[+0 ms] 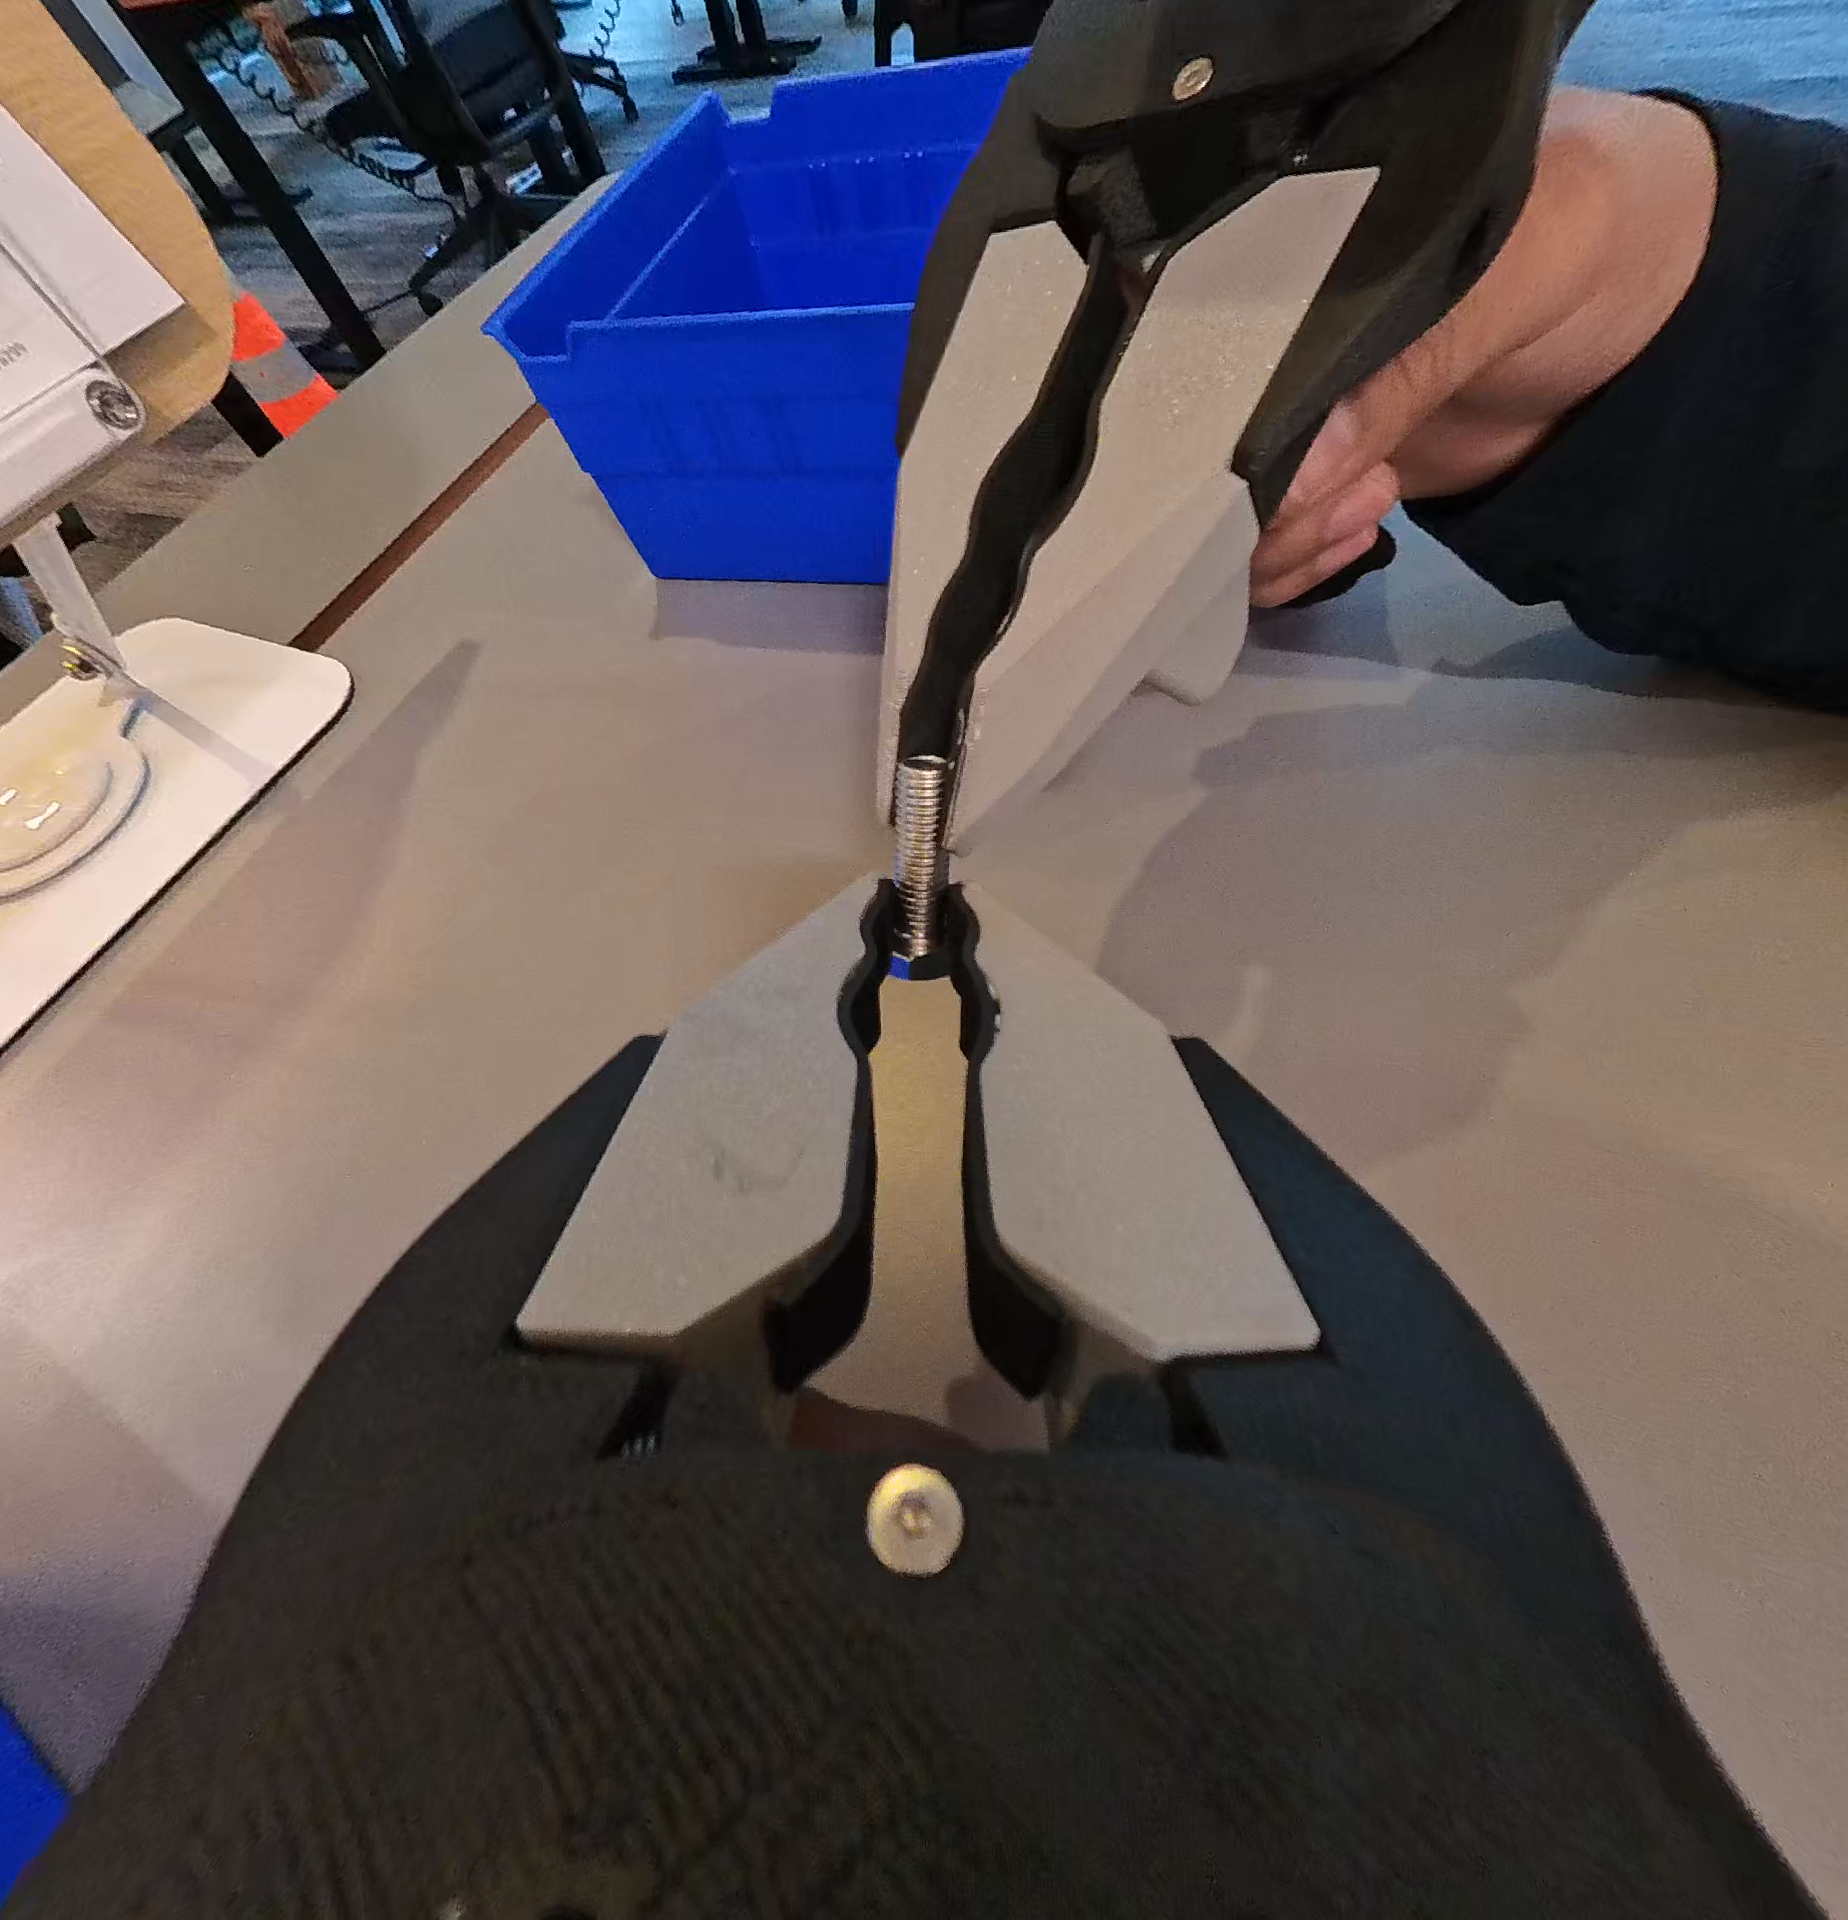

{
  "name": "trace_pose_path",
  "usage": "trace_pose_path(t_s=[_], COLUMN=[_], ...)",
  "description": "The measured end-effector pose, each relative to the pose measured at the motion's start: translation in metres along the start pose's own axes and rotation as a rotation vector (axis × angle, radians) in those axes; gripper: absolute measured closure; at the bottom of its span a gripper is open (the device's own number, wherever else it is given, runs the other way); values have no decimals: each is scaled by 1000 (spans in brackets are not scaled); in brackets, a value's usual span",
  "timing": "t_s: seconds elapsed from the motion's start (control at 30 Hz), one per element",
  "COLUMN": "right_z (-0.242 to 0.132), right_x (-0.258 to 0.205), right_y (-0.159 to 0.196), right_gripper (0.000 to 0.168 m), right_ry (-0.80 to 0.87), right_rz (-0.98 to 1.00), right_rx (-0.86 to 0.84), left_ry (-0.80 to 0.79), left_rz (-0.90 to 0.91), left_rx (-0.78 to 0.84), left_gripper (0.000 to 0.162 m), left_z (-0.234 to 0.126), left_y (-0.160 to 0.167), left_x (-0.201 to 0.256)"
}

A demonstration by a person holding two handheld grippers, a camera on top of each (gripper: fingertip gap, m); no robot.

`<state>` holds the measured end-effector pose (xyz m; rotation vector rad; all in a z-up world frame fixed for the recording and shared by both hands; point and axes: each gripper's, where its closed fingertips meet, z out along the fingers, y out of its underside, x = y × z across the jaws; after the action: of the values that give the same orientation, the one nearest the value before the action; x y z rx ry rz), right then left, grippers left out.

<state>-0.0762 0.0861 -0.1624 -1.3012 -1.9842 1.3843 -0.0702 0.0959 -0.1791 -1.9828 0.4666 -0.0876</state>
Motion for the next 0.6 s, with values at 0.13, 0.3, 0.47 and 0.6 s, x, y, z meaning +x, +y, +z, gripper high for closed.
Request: trace_pose_path(t_s=[0.13, 0.3, 0.47, 0.6], right_z=[0, 0, 2, 3], right_x=[5, 5, 2, 2], right_y=[3, 3, 3, 4], right_gripper=[162, 162, 162, 162], right_ry=[29, 25, 6, 12], right_rz=[-7, -1, 13, 7], right_rx=[-18, -14, -10, -15], left_ry=[-3, 2, 24, 20], left_rz=[-15, -22, -40, -34], left_rx=[1, 8, 6, -13], left_gripper=[154, 155, 155, 155], left_z=[0, -1, 1, 2], left_y=[0, -1, 1, 4], left_x=[-2, -3, 0, 0])
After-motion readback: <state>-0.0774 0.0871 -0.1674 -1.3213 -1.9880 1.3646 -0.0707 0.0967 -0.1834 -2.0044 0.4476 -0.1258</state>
